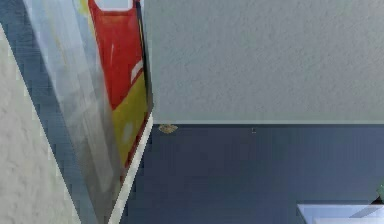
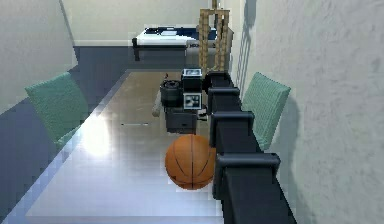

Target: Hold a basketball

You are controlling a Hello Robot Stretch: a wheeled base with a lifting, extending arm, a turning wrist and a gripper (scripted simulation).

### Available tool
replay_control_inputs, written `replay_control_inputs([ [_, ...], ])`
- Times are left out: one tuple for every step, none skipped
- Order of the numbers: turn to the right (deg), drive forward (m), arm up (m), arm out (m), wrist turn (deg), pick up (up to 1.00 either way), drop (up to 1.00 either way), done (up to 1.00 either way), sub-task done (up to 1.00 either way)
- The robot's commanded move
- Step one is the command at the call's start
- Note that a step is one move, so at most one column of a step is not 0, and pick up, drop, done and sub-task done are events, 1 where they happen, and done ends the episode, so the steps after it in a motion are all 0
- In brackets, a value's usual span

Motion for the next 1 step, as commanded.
replay_control_inputs([
  [0.0,0.0,-0.3,0.0,0.0,0.0,0.0,0.0,0.0],
])
